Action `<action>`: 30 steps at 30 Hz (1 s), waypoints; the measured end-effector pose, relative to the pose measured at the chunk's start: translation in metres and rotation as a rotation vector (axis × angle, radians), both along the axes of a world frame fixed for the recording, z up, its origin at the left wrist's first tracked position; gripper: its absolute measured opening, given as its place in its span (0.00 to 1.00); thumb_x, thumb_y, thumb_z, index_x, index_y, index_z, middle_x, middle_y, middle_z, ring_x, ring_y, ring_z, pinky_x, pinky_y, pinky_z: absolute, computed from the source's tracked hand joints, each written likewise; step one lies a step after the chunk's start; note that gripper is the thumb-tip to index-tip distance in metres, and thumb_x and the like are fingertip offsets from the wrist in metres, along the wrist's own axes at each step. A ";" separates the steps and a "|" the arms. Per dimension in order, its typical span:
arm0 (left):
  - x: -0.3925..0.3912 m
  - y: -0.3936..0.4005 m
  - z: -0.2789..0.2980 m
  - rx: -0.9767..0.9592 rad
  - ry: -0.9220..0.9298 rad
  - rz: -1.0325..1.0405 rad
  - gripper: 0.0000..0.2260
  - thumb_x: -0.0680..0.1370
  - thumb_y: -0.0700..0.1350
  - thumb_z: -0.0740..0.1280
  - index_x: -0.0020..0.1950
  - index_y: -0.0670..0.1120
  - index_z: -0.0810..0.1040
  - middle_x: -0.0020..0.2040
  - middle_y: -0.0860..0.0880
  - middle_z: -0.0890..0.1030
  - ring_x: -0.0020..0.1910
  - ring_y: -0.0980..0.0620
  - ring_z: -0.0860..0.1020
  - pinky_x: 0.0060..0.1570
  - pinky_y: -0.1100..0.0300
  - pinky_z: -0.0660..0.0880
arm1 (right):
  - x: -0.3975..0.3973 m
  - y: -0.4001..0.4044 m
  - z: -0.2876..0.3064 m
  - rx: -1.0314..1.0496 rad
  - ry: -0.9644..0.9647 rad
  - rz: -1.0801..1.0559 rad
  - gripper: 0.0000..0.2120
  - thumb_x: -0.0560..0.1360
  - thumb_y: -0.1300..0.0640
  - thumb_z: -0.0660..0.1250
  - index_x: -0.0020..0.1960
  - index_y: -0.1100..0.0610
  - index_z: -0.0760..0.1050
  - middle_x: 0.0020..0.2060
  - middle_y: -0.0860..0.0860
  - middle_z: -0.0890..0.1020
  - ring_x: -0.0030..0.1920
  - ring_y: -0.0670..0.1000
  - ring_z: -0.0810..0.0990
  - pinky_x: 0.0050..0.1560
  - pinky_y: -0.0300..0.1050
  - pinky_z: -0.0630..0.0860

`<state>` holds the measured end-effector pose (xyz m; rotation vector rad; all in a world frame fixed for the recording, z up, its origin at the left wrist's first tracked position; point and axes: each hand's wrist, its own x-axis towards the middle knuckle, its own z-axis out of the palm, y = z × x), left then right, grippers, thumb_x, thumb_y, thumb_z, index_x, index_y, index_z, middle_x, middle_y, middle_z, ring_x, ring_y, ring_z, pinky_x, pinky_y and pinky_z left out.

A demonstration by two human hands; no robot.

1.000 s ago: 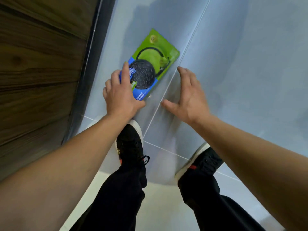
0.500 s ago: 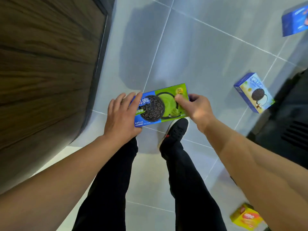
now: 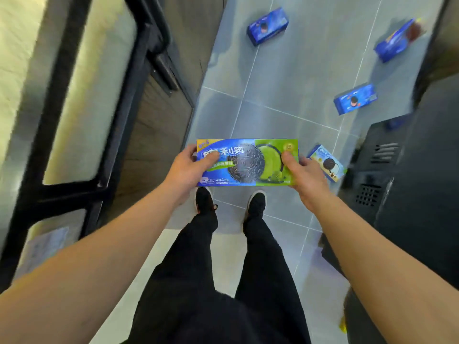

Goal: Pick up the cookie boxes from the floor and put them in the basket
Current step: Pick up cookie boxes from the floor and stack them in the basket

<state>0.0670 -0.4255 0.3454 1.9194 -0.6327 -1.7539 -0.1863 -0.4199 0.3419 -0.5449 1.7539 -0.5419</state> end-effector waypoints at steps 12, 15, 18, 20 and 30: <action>-0.009 0.129 0.148 -0.370 -0.050 0.248 0.25 0.72 0.41 0.75 0.66 0.48 0.72 0.55 0.45 0.82 0.55 0.43 0.81 0.54 0.48 0.80 | -0.009 0.061 0.125 -0.293 -0.171 0.287 0.12 0.72 0.47 0.70 0.50 0.54 0.81 0.47 0.57 0.86 0.49 0.57 0.83 0.53 0.57 0.78; -0.014 0.180 0.172 -0.414 -0.061 0.368 0.29 0.73 0.40 0.74 0.70 0.53 0.68 0.55 0.47 0.82 0.51 0.49 0.83 0.48 0.55 0.81 | -0.001 0.076 0.137 -0.340 -0.220 0.402 0.08 0.76 0.53 0.70 0.52 0.55 0.81 0.44 0.51 0.86 0.46 0.53 0.84 0.47 0.48 0.79; -0.005 0.235 0.185 -0.418 -0.087 0.471 0.29 0.74 0.41 0.73 0.71 0.57 0.67 0.56 0.48 0.81 0.49 0.50 0.84 0.46 0.55 0.81 | 0.024 0.098 0.146 -0.377 -0.273 0.572 0.14 0.75 0.51 0.71 0.59 0.53 0.78 0.50 0.52 0.85 0.50 0.51 0.84 0.50 0.47 0.80; 0.005 0.272 0.189 -0.411 -0.120 0.591 0.27 0.74 0.41 0.72 0.70 0.58 0.69 0.56 0.47 0.81 0.48 0.49 0.84 0.45 0.54 0.81 | 0.048 0.114 0.155 -0.439 -0.274 0.724 0.19 0.77 0.54 0.69 0.66 0.48 0.71 0.55 0.46 0.80 0.52 0.42 0.81 0.50 0.36 0.78; 0.049 0.487 0.191 -0.411 -0.153 1.218 0.21 0.75 0.39 0.71 0.64 0.56 0.74 0.53 0.46 0.83 0.47 0.45 0.84 0.48 0.48 0.81 | 0.200 0.233 0.188 -0.647 -0.252 1.495 0.27 0.69 0.43 0.71 0.66 0.37 0.67 0.52 0.44 0.81 0.52 0.49 0.81 0.57 0.53 0.78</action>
